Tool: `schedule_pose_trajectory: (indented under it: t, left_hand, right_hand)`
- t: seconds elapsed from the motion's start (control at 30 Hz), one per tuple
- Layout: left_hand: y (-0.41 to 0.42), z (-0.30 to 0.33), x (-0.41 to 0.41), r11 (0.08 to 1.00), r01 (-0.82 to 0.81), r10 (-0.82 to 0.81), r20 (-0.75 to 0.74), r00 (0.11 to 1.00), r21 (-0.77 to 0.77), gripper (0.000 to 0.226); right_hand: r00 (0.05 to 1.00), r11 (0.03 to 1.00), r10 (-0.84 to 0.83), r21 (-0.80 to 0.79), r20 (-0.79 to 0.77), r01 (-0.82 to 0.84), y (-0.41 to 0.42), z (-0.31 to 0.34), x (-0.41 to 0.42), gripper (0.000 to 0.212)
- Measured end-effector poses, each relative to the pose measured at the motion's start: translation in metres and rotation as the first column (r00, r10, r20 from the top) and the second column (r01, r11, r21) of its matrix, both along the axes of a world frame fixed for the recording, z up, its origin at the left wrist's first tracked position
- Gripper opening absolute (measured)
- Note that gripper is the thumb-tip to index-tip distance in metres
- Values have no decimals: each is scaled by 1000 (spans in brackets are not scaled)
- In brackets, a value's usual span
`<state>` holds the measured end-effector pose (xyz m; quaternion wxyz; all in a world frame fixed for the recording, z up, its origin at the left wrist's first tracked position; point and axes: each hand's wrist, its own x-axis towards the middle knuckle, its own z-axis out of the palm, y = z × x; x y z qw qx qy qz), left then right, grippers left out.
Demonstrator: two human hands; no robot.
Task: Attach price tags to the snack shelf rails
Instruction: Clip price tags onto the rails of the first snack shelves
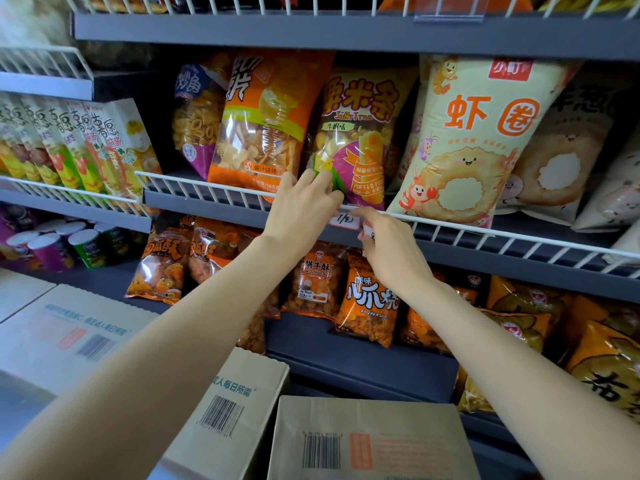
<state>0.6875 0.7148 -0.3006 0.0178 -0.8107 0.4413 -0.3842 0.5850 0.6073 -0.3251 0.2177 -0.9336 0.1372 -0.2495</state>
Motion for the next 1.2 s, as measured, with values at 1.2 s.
schedule_pose_trajectory:
  t: [1.2]
  left_hand:
    - [11, -4, -29, 905, -24, -286, -650, 704, -425, 36]
  right_hand:
    - [975, 530, 116, 819, 189, -222, 0, 21, -27, 21]
